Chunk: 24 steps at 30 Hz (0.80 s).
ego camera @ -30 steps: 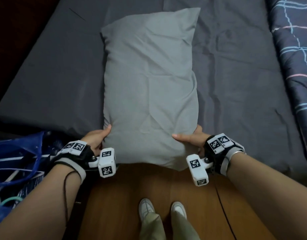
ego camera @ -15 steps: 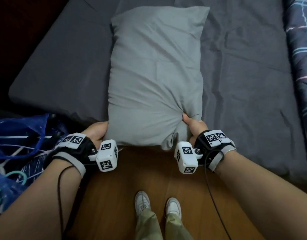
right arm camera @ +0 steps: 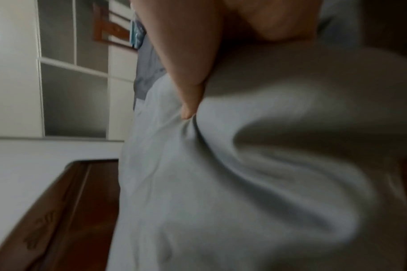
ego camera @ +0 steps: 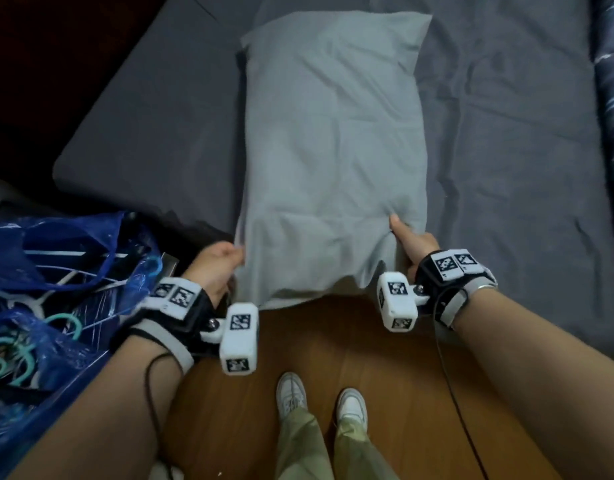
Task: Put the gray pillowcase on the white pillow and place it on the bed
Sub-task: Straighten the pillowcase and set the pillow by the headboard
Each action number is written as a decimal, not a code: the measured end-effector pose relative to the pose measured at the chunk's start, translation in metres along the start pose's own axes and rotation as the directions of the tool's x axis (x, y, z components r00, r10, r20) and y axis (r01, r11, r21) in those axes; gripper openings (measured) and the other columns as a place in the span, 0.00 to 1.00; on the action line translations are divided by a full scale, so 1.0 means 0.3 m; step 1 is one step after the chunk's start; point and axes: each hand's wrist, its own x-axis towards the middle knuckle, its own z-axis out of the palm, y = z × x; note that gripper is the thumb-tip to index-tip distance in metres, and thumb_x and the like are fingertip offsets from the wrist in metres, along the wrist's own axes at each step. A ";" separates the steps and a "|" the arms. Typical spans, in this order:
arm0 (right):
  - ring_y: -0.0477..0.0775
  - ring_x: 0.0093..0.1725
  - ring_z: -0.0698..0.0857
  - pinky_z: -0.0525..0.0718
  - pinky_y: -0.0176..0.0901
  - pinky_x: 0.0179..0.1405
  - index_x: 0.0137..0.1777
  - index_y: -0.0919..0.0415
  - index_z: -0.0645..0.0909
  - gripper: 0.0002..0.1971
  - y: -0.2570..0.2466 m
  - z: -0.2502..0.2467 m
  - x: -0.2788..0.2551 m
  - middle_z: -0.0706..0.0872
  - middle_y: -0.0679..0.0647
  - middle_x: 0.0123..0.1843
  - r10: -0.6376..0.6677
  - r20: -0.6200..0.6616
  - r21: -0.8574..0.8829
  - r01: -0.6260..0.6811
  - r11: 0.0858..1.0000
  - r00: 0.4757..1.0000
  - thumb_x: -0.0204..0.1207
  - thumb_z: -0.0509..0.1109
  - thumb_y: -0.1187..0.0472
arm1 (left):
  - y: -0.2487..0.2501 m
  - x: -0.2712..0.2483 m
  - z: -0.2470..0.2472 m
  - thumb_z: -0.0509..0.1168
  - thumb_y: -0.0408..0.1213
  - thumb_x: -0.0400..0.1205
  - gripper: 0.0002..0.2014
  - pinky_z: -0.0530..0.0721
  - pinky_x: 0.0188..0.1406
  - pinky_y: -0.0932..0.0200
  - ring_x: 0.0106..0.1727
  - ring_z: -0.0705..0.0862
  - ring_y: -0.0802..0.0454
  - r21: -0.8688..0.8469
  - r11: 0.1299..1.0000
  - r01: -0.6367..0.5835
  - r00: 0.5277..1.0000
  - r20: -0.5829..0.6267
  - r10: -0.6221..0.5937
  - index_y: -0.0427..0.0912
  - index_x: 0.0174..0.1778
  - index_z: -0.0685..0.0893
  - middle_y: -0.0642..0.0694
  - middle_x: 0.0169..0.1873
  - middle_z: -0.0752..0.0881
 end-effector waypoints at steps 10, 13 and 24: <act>0.60 0.59 0.87 0.83 0.58 0.63 0.64 0.61 0.81 0.40 0.176 -0.132 -0.128 0.89 0.56 0.59 -0.043 0.346 -0.128 0.093 0.987 0.937 0.49 0.88 0.55 | -0.114 -0.052 0.076 0.64 0.41 0.82 0.07 0.82 0.60 0.45 0.52 0.84 0.41 -0.104 0.974 0.199 0.979 0.063 -0.193 0.42 0.43 0.79 0.39 0.48 0.87; 0.64 0.57 0.86 0.84 0.60 0.62 0.63 0.68 0.82 0.25 0.204 -0.160 -0.156 0.88 0.62 0.57 -0.038 0.274 -0.187 0.092 0.978 0.961 0.66 0.81 0.63 | -0.119 -0.050 0.073 0.78 0.40 0.69 0.26 0.84 0.60 0.44 0.55 0.86 0.39 -0.093 0.975 0.201 0.979 0.059 -0.196 0.33 0.58 0.79 0.34 0.59 0.85; 0.50 0.38 0.84 0.82 0.42 0.45 0.58 0.68 0.85 0.16 0.354 -0.197 -0.176 0.88 0.57 0.44 0.028 0.243 -0.377 0.068 0.924 0.970 0.73 0.75 0.59 | -0.270 -0.137 0.081 0.70 0.33 0.77 0.16 0.81 0.61 0.51 0.54 0.84 0.48 0.058 0.958 0.281 0.956 0.074 -0.285 0.41 0.61 0.80 0.45 0.55 0.86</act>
